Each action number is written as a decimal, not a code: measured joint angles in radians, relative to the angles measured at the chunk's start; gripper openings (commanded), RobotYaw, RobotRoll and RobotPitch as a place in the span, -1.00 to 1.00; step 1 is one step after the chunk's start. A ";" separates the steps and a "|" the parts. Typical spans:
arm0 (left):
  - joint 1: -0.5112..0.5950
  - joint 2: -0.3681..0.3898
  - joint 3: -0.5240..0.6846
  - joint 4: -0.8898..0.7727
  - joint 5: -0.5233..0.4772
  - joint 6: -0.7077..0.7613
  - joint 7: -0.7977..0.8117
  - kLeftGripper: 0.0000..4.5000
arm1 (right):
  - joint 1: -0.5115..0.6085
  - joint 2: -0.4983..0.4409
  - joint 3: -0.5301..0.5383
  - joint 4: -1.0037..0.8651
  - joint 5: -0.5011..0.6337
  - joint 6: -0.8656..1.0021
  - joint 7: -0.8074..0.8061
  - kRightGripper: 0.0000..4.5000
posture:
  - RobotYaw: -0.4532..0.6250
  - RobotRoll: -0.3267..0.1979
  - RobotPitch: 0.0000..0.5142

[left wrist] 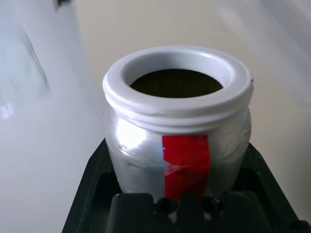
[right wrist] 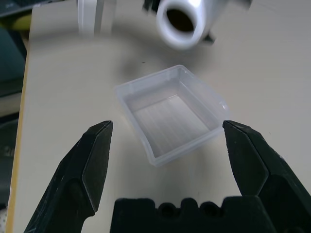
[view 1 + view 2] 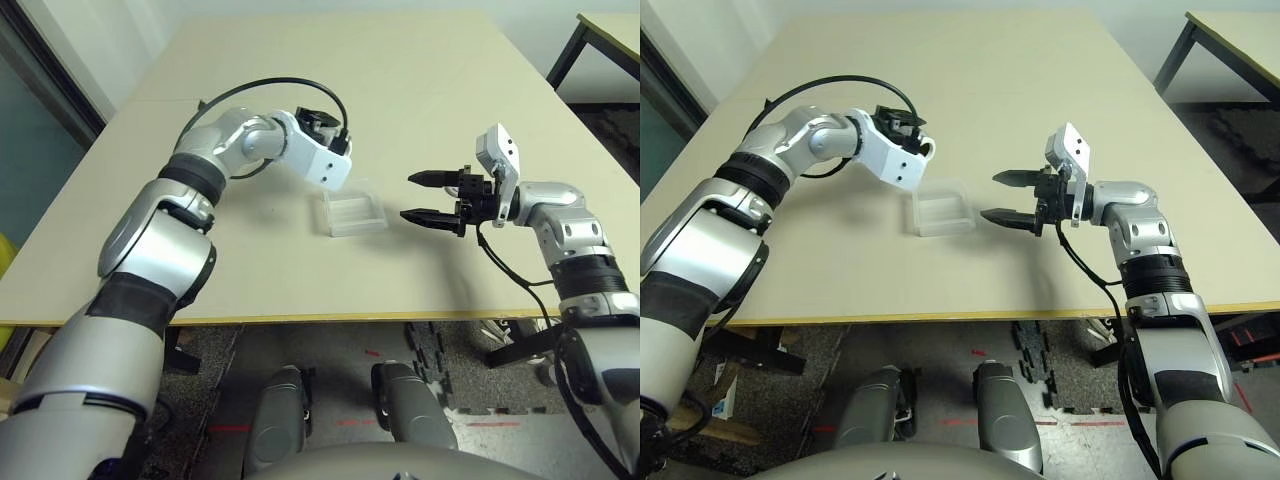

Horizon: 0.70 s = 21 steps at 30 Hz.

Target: Pour the medicine from the bottle into the box.

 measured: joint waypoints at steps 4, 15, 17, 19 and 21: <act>-0.041 -0.030 -0.183 0.014 0.201 -0.011 0.112 0.19 | -0.001 0.016 -0.019 0.000 0.024 0.016 -0.022 1.00 | -0.63 0.25 -0.69; -0.128 -0.132 -0.225 0.089 0.260 0.044 0.154 0.19 | 0.001 0.026 -0.023 -0.016 0.047 0.024 -0.050 1.00 | -0.66 0.25 -0.66; -0.128 -0.137 -0.226 0.095 0.260 0.048 0.153 0.19 | 0.001 0.026 -0.023 -0.016 0.049 0.024 -0.052 1.00 | -0.66 0.25 -0.66; -0.128 -0.142 -0.204 0.116 0.236 0.049 0.114 0.19 | 0.001 0.025 -0.024 -0.015 0.052 0.024 -0.054 1.00 | -0.65 0.25 -0.66; -0.121 -0.147 -0.120 0.137 0.147 0.058 -0.001 0.19 | 0.001 0.024 -0.024 -0.013 0.053 0.024 -0.055 1.00 | -0.65 0.25 -0.67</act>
